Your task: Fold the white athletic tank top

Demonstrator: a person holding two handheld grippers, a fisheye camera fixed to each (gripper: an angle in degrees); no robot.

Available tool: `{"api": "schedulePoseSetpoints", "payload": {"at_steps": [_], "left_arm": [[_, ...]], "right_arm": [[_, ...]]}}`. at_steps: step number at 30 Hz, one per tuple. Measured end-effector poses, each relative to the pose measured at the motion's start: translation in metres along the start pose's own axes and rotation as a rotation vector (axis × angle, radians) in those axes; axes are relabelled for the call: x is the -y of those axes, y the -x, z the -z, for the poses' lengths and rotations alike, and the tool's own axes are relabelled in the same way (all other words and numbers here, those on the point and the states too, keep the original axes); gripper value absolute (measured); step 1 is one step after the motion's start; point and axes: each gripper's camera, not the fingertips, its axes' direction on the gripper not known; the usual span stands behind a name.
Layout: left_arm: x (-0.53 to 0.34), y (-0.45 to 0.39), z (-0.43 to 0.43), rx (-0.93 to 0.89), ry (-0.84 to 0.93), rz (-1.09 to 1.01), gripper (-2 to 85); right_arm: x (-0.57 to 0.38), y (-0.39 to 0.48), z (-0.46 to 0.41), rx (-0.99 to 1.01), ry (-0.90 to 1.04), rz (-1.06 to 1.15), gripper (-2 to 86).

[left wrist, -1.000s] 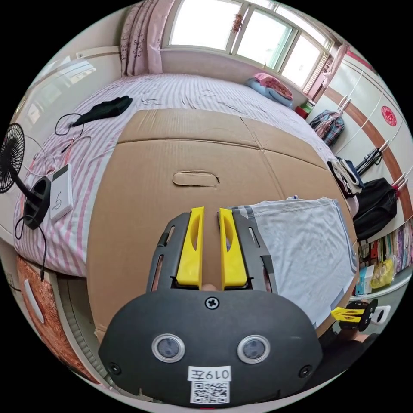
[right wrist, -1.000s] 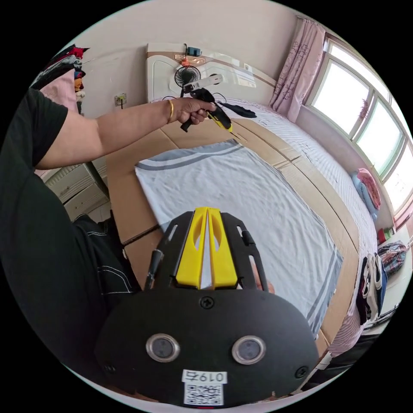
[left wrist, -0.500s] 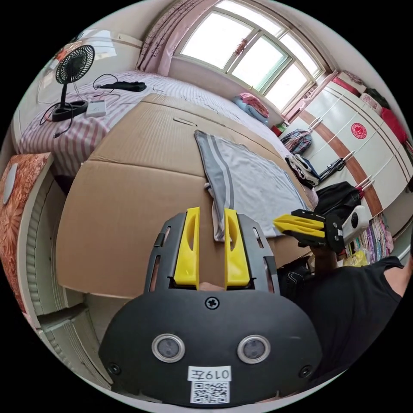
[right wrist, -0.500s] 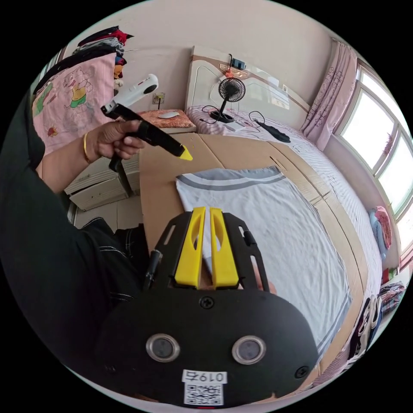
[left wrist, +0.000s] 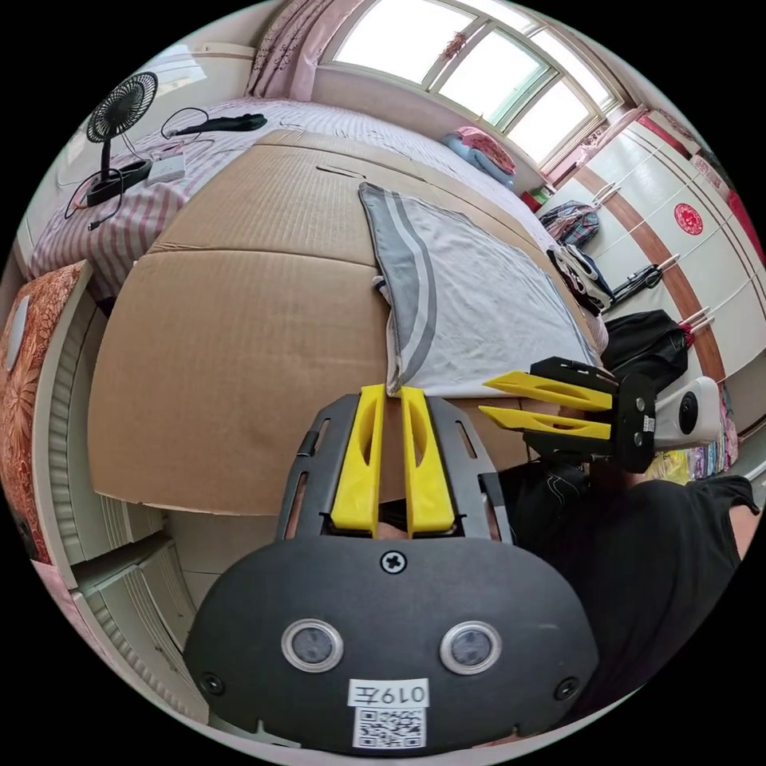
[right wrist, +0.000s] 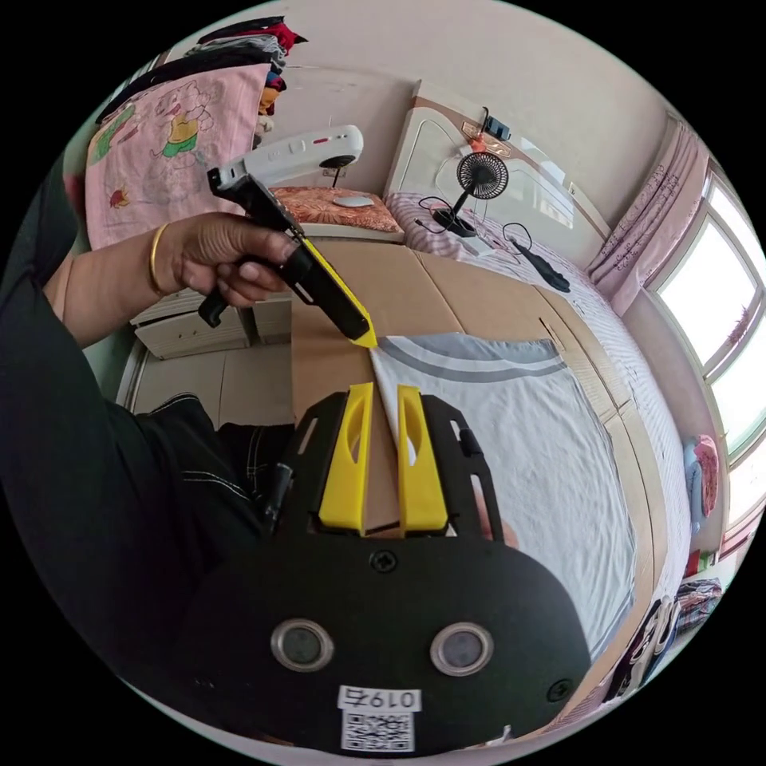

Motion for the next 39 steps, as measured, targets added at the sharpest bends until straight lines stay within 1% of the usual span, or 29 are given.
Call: {"api": "schedulePoseSetpoints", "payload": {"at_steps": [6,8,13,15,17,18,20,21,24,25,27,29,32,35,39], "left_arm": [[-0.015,0.033,0.008,-0.169,0.000,0.006,1.6],[-0.021,0.044,0.016,-0.211,-0.016,0.003,1.4],[-0.028,0.062,0.036,-0.219,-0.044,-0.034,1.2],[-0.030,0.069,0.043,-0.238,-0.052,-0.045,1.2],[-0.032,0.076,0.049,-0.248,-0.055,-0.068,1.5],[-0.033,0.079,0.051,-0.245,-0.054,-0.073,1.6],[-0.037,0.089,0.056,-0.232,-0.054,-0.086,2.1],[-0.038,0.092,0.057,-0.234,-0.055,-0.087,2.4],[-0.045,0.111,0.065,-0.252,-0.073,-0.072,4.5],[-0.047,0.123,0.067,-0.269,-0.087,-0.032,6.2],[-0.052,0.144,0.070,-0.332,-0.128,0.042,8.1],[-0.060,0.172,0.070,-0.470,-0.191,0.132,9.8],[-0.065,0.198,0.066,-0.565,-0.259,0.214,10.8],[-0.065,0.216,0.061,-0.603,-0.316,0.283,11.5],[-0.058,0.235,0.049,-0.702,-0.358,0.350,13.0]], "right_arm": [[0.030,0.026,-0.020,-0.032,0.025,0.064,10.1],[0.042,0.036,-0.029,-0.104,0.043,0.097,10.3],[0.063,0.059,-0.047,-0.278,0.067,0.186,9.7],[0.070,0.066,-0.056,-0.352,0.084,0.214,8.8],[0.077,0.074,-0.065,-0.487,0.087,0.246,6.5],[0.078,0.076,-0.067,-0.522,0.085,0.250,5.8],[0.082,0.078,-0.072,-0.628,0.089,0.257,0.5],[0.083,0.077,-0.071,-0.637,0.081,0.250,0.2],[0.087,0.059,-0.060,-0.526,0.053,0.157,-0.8],[0.088,0.044,-0.053,-0.470,0.036,0.090,-0.8],[0.088,0.016,-0.041,-0.391,0.009,-0.012,-0.9],[0.086,-0.023,-0.026,-0.299,-0.021,-0.125,-1.0],[0.082,-0.067,-0.013,-0.182,-0.056,-0.232,-1.0],[0.076,-0.107,-0.005,-0.109,-0.085,-0.310,-1.0],[0.071,-0.133,0.003,-0.084,-0.119,-0.333,-0.9]]}}
